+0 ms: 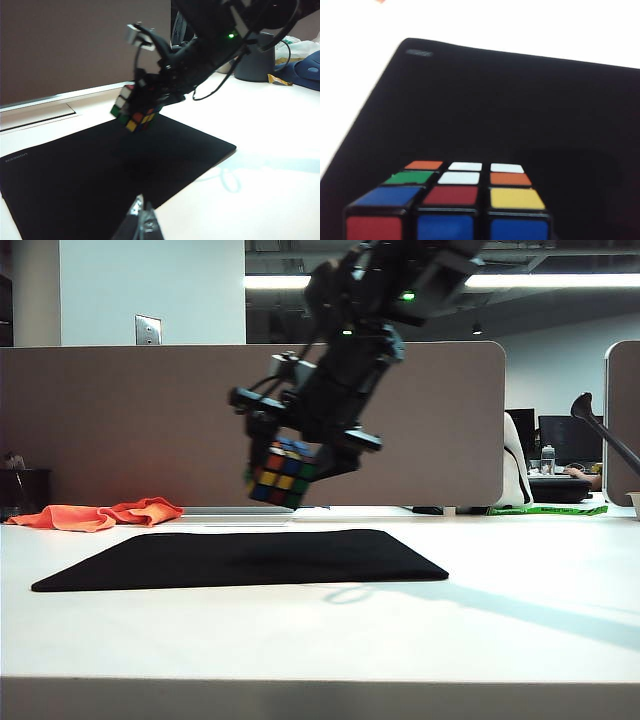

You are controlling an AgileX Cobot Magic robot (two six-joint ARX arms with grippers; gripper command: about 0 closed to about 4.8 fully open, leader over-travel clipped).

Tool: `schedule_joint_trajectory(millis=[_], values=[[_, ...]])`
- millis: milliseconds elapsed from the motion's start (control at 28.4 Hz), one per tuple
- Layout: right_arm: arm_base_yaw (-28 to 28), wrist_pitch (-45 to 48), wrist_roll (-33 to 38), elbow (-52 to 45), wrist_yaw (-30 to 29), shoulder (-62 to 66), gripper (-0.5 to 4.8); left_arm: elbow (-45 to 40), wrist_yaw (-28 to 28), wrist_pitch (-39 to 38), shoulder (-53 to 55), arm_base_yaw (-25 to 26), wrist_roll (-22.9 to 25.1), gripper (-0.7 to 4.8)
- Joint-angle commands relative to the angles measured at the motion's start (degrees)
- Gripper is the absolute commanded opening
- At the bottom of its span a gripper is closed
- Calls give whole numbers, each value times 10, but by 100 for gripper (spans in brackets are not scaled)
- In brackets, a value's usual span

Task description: Pick up the cube on the right side of the mouse pad, then place it in the center of the mouse pad.

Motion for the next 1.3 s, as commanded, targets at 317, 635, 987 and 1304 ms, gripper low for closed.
schedule_joint_trajectory(millis=[317,635,987,1304], values=[[48,-139,8,169,75,79,322,2,0,4,0,0,-2,-6],[44,-179,78,208,105,110,310,2,0,4,0,0,-2,-6],[30,-198,78,208,113,112,304,2,1,5,0,0,-3,-6],[24,-200,95,208,81,130,305,2,1,5,0,0,-3,-6]])
